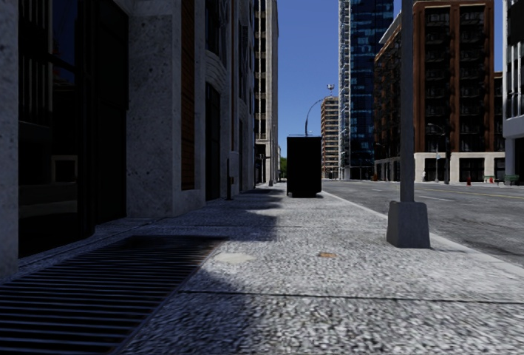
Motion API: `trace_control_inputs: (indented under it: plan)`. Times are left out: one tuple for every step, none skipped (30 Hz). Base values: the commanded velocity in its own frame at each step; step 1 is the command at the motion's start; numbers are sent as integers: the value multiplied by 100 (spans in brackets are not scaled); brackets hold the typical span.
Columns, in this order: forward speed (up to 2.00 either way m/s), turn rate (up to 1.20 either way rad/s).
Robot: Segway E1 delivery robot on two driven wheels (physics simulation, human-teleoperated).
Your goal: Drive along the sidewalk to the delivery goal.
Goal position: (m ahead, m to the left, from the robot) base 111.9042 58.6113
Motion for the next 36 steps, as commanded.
trace_control_inputs:
  plan:
    - [200,0]
    - [200,0]
    - [200,0]
    - [200,0]
    - [200,0]
    - [200,0]
    - [200,0]
    - [200,0]
    - [200,0]
    - [200,0]
    - [200,0]
    - [200,0]
    - [200,0]
    - [200,0]
    - [200,0]
    - [200,0]
    - [200,0]
    - [200,0]
    - [200,0]
    - [200,0]
    - [200,0]
    - [200,0]
    - [200,0]
    - [200,0]
    - [200,0]
    - [200,0]
    - [200,0]
    - [200,0]
    - [200,0]
    - [200,0]
    - [200,0]
    - [200,0]
    - [200,0]
    - [200,0]
    - [200,0]
    - [200,0]
